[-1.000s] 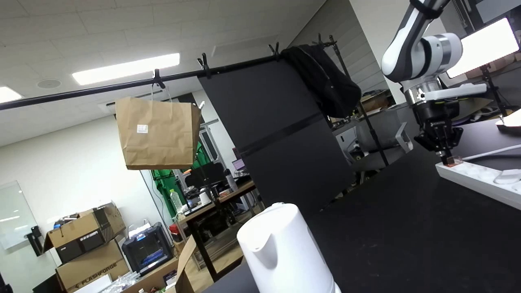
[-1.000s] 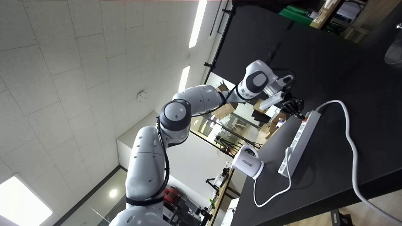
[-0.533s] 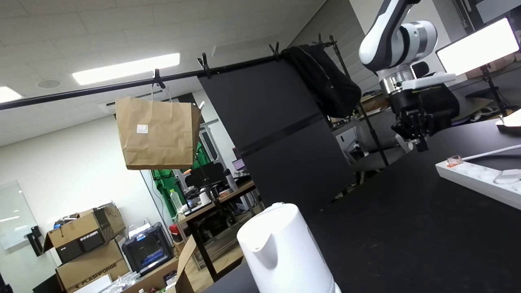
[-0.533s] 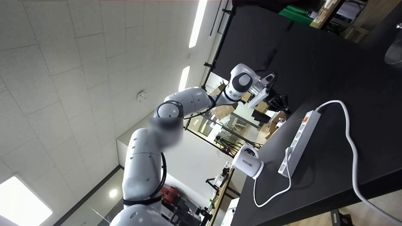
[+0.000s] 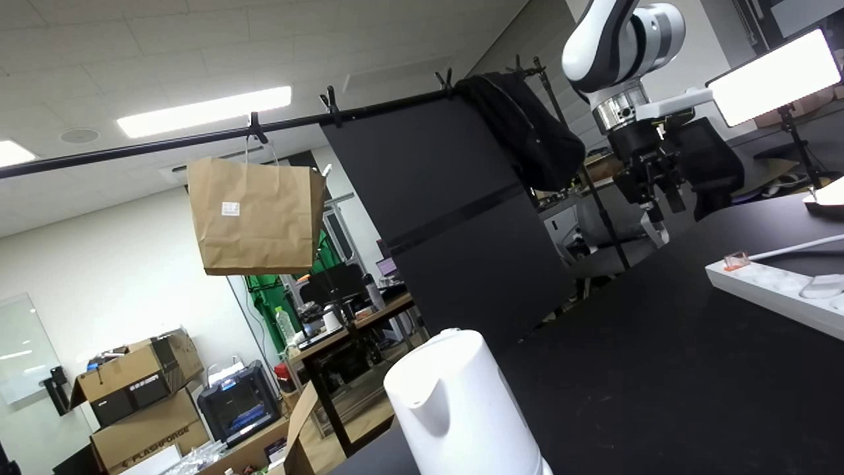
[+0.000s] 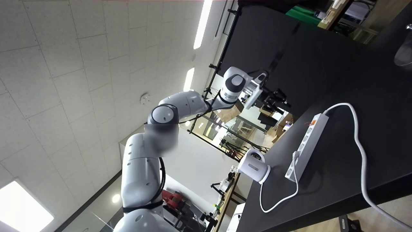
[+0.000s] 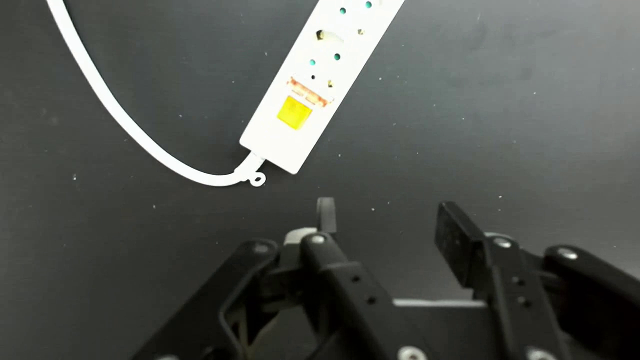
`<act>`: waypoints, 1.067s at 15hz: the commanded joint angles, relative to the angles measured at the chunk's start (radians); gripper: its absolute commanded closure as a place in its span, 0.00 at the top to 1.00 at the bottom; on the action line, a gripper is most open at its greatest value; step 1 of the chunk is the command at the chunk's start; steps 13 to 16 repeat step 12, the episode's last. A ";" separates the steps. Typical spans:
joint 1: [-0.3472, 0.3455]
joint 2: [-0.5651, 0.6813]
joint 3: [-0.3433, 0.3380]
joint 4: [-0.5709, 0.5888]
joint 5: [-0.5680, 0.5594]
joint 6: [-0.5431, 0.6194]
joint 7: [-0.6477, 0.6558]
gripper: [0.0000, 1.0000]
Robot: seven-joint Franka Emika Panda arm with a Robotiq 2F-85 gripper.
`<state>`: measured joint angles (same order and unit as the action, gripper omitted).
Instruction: Close the switch of the extension cord
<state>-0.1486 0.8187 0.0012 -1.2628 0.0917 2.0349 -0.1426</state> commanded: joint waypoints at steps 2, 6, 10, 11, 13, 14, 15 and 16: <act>0.039 -0.070 -0.037 -0.076 -0.080 0.008 0.014 0.93; 0.053 -0.085 -0.045 -0.097 -0.117 0.006 0.018 1.00; 0.045 -0.047 -0.034 -0.054 -0.115 -0.003 0.001 1.00; 0.046 -0.048 -0.035 -0.058 -0.116 -0.003 0.001 1.00; 0.046 -0.049 -0.035 -0.059 -0.116 -0.003 0.001 1.00; 0.046 -0.049 -0.035 -0.059 -0.116 -0.003 0.001 1.00; 0.046 -0.049 -0.035 -0.059 -0.116 -0.003 0.001 1.00; 0.046 -0.049 -0.035 -0.059 -0.116 -0.003 0.001 1.00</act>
